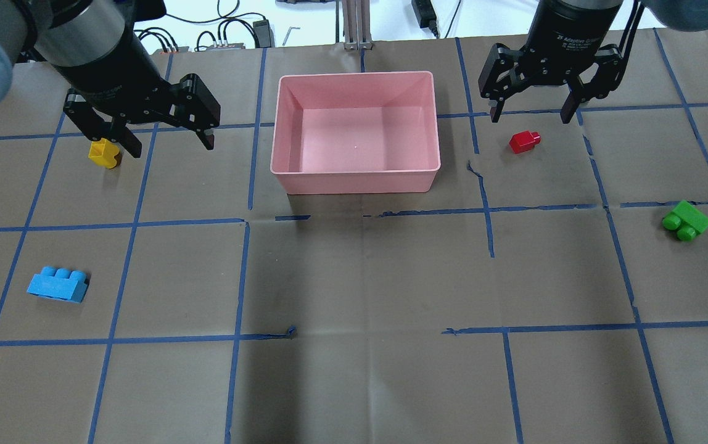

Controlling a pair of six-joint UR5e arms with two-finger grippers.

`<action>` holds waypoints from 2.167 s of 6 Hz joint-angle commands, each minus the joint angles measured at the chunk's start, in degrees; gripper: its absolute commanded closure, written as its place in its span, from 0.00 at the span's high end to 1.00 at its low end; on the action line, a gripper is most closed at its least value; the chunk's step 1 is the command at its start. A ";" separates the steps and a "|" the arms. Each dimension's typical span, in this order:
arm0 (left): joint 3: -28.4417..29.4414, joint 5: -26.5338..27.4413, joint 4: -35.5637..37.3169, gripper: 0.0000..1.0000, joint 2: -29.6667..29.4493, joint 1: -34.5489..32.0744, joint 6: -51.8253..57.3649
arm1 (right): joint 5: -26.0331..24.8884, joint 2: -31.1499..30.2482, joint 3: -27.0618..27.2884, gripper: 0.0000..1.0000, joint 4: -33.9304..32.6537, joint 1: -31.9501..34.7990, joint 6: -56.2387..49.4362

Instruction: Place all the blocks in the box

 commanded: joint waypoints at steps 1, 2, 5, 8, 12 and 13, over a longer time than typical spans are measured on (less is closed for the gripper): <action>0.02 0.09 0.10 0.99 0.00 0.00 0.01 | -0.32 -0.07 -0.08 1.00 0.00 -0.17 0.31; 0.11 0.17 0.10 0.99 0.09 0.08 0.27 | -0.41 -0.51 0.35 1.00 0.00 0.00 0.57; -0.16 0.09 0.28 0.99 0.44 2.00 5.08 | -0.33 -2.18 1.67 0.99 -0.27 0.01 0.58; -6.97 0.09 -0.77 0.99 -0.09 13.39 19.87 | -2.15 -2.27 2.55 1.00 -0.88 -1.48 -4.57; -19.99 4.75 9.02 0.99 -0.88 34.40 71.75 | -2.09 1.05 3.25 1.00 -1.92 -19.19 -42.99; -23.85 4.75 16.03 0.99 -1.23 38.10 86.43 | -2.26 3.16 3.69 1.00 -4.63 -25.07 -57.64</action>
